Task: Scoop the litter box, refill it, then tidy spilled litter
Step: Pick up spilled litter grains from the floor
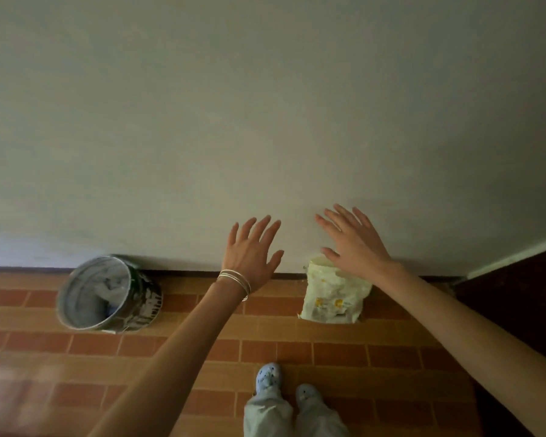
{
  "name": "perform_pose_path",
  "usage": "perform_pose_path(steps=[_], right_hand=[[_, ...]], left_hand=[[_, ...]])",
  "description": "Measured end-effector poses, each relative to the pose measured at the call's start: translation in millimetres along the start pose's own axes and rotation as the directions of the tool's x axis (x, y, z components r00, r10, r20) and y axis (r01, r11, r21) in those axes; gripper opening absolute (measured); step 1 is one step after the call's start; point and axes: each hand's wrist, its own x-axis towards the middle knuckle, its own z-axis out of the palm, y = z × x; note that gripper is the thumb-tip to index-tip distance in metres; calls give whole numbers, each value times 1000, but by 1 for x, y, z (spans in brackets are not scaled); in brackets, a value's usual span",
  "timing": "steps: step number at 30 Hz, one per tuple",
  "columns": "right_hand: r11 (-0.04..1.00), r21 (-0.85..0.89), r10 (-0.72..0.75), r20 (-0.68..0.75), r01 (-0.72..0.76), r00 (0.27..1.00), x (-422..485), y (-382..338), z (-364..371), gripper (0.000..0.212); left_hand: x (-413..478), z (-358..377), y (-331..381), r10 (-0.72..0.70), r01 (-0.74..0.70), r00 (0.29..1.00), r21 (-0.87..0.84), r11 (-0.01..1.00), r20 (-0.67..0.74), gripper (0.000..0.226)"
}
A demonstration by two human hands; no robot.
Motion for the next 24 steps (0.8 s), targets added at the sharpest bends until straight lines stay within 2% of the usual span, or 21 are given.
perform_pose_path(steps=[5, 8, 11, 16, 24], right_hand=[[971, -113, -227, -193, 208, 954, 3, -48, -95, 68], [929, -157, -368, -272, 336, 889, 5, -93, -128, 65], [850, -180, -527, -325, 496, 785, 6, -151, -146, 61], [695, -158, -699, -380, 702, 606, 11, -266, -147, 54], [484, -89, -841, -322, 870, 435, 31, -489, -130, 52]], left_hand=[[-76, -73, -25, -124, 132, 956, 10, 991, -264, 61], [-132, -98, -44, -233, 252, 913, 14, 968, -334, 60], [-194, -106, -70, -353, 378, 864, -1, 926, -360, 60], [-301, -109, -122, -555, 562, 740, -103, 820, -378, 58], [-469, -114, -241, -724, 755, 593, -71, 652, -352, 57]])
